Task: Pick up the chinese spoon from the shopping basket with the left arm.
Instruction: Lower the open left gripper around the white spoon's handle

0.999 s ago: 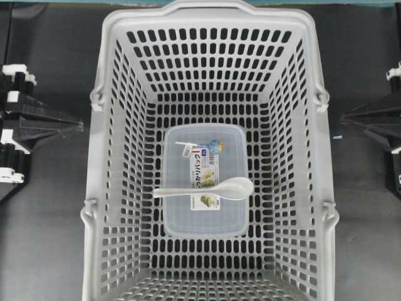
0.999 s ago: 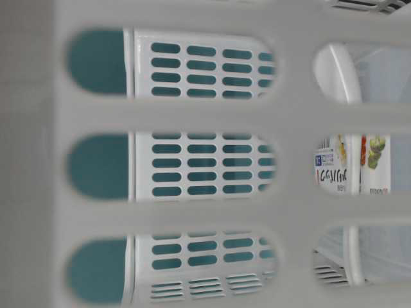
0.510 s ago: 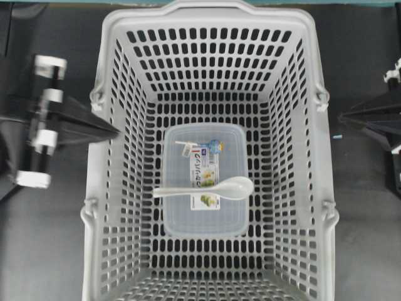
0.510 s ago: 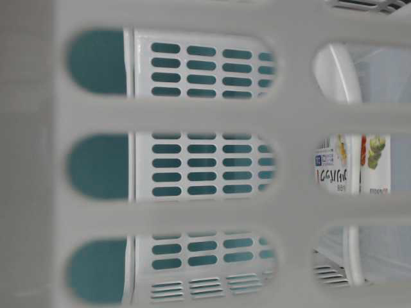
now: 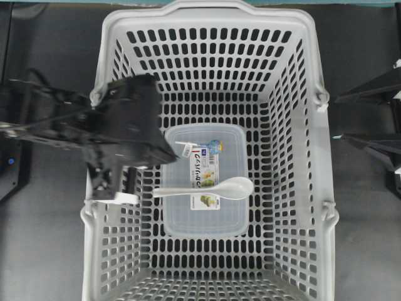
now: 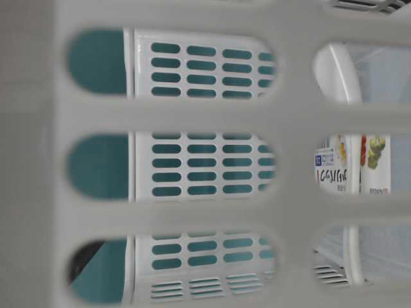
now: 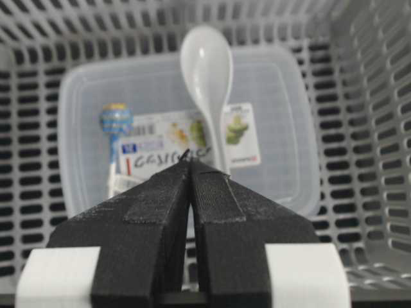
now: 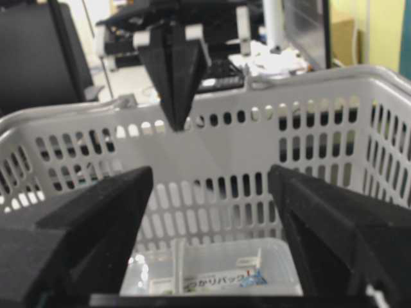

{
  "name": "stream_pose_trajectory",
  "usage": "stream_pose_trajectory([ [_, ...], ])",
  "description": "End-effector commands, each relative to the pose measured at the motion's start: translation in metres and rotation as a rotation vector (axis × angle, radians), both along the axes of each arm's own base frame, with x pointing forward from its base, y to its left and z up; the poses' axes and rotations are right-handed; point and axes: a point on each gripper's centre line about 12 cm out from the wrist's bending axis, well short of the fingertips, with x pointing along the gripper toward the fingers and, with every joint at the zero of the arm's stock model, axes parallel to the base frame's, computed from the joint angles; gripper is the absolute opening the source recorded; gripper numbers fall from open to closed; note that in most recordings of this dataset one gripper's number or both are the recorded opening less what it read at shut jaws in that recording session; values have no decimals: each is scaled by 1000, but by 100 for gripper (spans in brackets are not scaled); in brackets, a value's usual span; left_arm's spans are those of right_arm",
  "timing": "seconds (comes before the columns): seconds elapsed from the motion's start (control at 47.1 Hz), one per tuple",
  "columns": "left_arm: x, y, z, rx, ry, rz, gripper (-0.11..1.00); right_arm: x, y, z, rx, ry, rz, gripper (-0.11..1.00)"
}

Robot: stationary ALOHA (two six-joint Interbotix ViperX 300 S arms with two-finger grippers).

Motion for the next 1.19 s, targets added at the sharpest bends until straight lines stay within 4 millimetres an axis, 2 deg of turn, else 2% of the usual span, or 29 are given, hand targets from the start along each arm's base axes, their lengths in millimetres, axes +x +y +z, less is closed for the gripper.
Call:
stream_pose_trajectory([
  [0.0, 11, -3, 13, 1, -20, -6, 0, 2, 0, 8, 0, -18, -2, 70],
  [0.191, 26, -8, -1, 1, 21, -9, 1, 2, 0, 6, 0, -12, -2, 70],
  [0.255, 30, -10, -8, -5, 48, -2, 6, 2, 0, 7, 0, -15, -2, 70],
  [0.361, 36, -12, -21, -20, 113, 18, 35, 2, 0, 7, 0, -18, -2, 70],
  [0.467, 49, -17, -31, -39, 153, 40, 69, 2, -1, 6, 0, -14, -4, 70],
  [0.574, 62, -23, -43, -34, 183, 32, 89, 2, -1, 6, 0, -14, -5, 69],
  [0.616, 67, -25, -48, -32, 195, 29, 89, 2, -1, 6, 0, -15, -4, 69],
  [0.765, 75, -28, -79, -18, 283, 28, 76, 1, -1, 7, 0, -17, -4, 69],
  [1.168, 83, -28, -132, -1, 395, 37, 83, 1, -1, 5, 0, -12, -4, 69],
])
